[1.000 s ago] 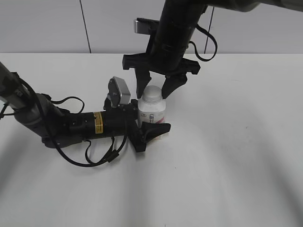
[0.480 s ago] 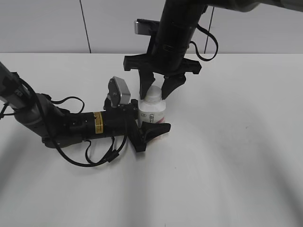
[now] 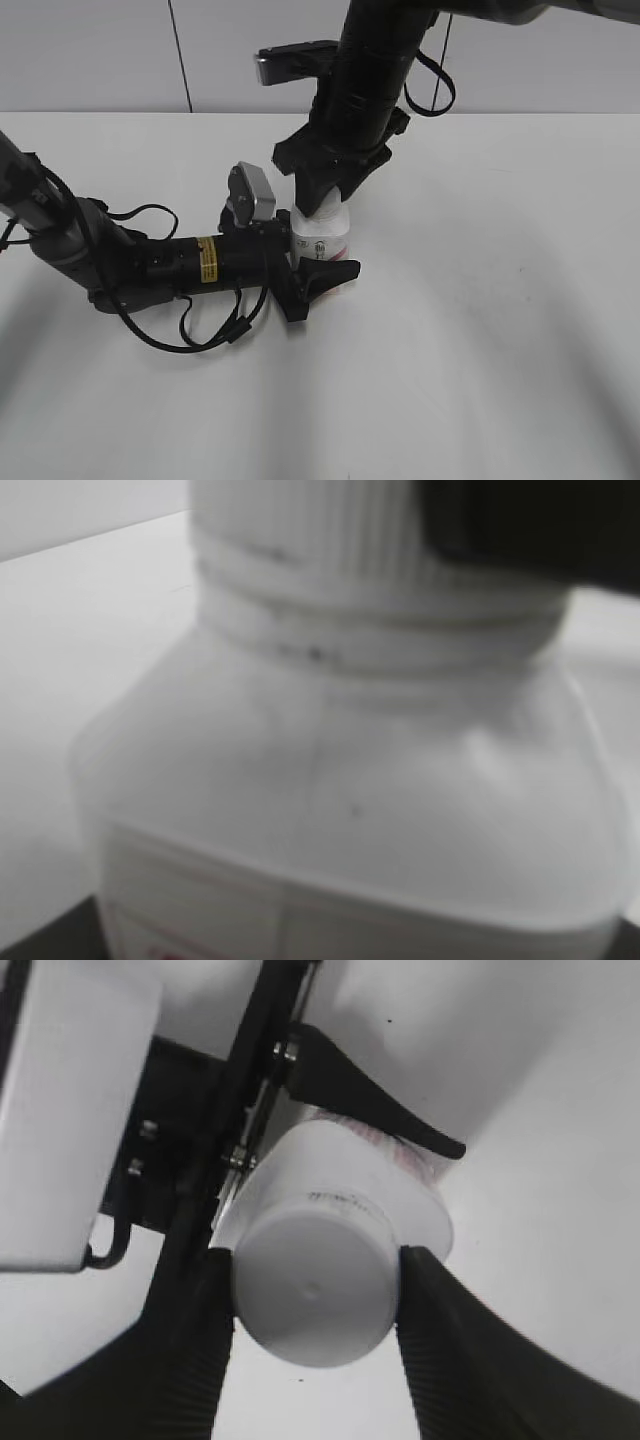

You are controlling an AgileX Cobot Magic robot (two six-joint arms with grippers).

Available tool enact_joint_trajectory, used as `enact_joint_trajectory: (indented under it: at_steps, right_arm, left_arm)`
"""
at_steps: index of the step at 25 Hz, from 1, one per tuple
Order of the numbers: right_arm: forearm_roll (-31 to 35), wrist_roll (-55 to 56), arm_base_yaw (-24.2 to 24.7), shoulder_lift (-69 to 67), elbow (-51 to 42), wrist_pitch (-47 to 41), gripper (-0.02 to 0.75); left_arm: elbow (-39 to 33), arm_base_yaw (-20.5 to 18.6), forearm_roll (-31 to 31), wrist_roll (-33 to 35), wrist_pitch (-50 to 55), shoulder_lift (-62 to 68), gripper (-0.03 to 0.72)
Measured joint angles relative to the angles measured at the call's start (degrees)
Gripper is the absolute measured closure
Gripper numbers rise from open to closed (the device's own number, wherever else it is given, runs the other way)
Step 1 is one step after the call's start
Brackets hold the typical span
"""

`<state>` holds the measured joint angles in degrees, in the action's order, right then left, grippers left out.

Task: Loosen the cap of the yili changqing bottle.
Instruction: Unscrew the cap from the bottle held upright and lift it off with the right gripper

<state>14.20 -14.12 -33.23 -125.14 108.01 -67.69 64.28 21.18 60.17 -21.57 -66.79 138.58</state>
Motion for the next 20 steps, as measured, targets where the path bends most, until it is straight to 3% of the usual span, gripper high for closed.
enact_joint_trajectory:
  at_steps: [11, 20]
  right_arm:
    - [-0.21, -32.55, 0.00, 0.00, 0.13, 0.22, 0.342]
    - [-0.01, -45.31, 0.06, 0.00, 0.19, 0.21, 0.342]
  left_arm:
    - [0.00, 0.00, 0.00, 0.11, 0.00, 0.00, 0.240]
    - [0.00, 0.00, 0.00, 0.16, 0.00, 0.00, 0.241]
